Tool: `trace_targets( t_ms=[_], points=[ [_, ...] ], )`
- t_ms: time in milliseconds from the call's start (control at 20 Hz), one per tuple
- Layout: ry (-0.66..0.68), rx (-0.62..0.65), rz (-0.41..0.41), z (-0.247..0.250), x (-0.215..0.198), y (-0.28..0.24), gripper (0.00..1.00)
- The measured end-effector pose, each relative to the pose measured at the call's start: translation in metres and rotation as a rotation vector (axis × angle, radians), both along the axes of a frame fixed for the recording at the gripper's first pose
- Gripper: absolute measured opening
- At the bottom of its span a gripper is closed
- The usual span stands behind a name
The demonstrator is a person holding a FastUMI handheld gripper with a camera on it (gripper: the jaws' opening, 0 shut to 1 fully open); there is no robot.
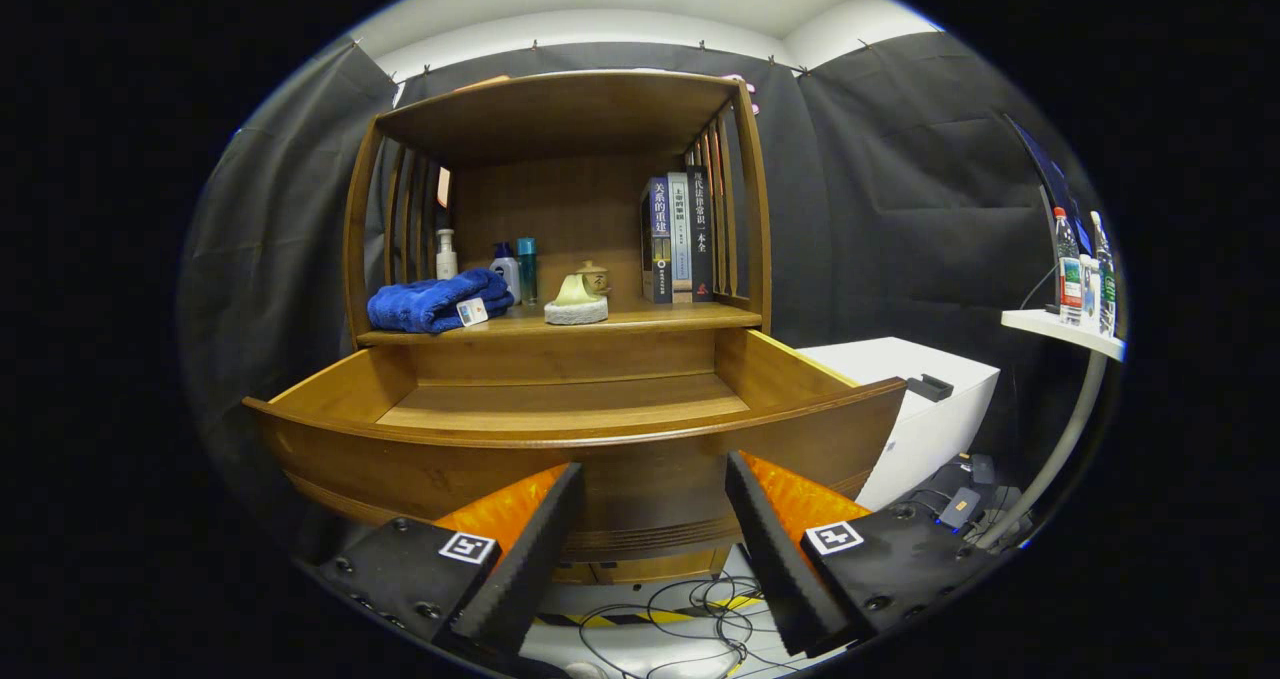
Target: Pull open the drawer, take out the items inside it, and place them on the countertop above the cabinet.
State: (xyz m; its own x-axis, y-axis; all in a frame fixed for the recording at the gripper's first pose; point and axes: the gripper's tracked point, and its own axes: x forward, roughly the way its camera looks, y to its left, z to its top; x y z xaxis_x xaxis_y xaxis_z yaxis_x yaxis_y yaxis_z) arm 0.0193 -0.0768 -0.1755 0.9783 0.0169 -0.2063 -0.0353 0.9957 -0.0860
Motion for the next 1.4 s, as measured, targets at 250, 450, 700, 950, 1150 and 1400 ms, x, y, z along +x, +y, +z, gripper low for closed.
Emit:
trace_targets(
  t_ms=[250,450,700,950,1150,1400],
  points=[
    [0.010,0.008,-0.004,0.001,0.017,0.002,0.97],
    [0.006,-0.006,-0.002,0.002,0.026,0.004,0.97],
    [0.011,-0.012,0.003,0.002,0.049,0.009,0.97],
    [0.009,-0.025,-0.005,0.005,0.087,0.017,0.97],
    [0.010,-0.019,-0.002,0.005,0.120,0.023,0.97],
    [0.011,-0.082,-0.012,0.002,0.155,0.028,0.96]
  ],
)
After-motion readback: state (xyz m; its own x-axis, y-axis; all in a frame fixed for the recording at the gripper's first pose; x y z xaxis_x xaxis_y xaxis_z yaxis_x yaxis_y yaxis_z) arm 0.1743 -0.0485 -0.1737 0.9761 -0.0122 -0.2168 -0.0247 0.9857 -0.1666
